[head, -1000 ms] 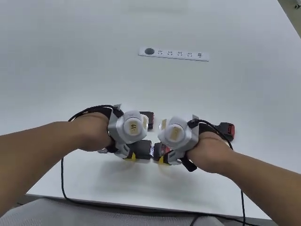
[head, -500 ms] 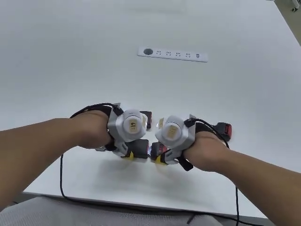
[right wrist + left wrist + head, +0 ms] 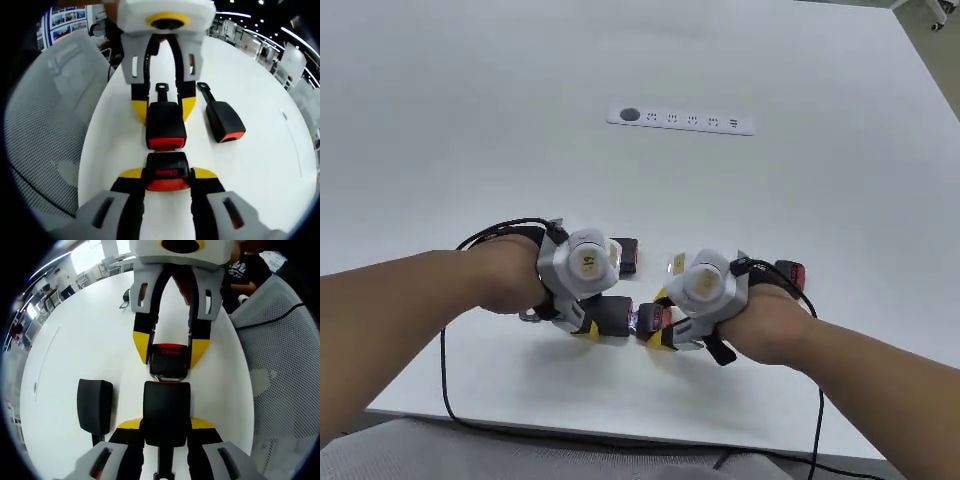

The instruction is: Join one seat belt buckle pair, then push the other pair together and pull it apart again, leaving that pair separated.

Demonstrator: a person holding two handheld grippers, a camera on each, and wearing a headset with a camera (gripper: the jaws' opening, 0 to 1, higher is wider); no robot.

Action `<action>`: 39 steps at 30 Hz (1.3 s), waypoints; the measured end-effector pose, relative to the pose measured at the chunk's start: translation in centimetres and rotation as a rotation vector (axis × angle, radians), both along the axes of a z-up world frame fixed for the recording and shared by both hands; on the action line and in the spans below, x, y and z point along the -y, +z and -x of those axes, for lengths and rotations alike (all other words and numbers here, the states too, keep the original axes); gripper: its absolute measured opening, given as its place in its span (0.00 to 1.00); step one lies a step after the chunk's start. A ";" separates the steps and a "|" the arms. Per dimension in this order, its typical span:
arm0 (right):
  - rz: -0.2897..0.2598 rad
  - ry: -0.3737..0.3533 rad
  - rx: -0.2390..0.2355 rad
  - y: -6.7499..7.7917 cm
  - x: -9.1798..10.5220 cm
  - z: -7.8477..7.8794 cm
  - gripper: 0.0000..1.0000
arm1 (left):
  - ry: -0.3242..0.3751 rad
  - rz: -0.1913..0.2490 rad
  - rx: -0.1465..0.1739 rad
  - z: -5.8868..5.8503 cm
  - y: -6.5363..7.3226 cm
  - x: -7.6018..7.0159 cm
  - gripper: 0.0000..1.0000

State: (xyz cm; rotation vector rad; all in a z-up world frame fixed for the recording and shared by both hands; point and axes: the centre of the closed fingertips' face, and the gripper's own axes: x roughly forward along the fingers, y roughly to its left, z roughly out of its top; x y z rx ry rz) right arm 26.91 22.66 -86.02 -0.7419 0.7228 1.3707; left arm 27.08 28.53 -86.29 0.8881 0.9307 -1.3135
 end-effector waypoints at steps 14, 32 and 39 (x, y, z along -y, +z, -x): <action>-0.019 -0.028 -0.029 -0.2 0.1 0.2 0.37 | -0.004 0.014 0.021 0.1 0.1 0.2 0.33; -0.005 -0.108 -0.075 1.2 1.7 -0.5 0.40 | 0.085 -0.023 0.043 0.3 0.6 -1.2 0.47; -0.044 -0.103 -0.031 4.1 2.9 -1.8 0.40 | 0.093 0.007 0.046 -1.1 3.2 -1.0 0.48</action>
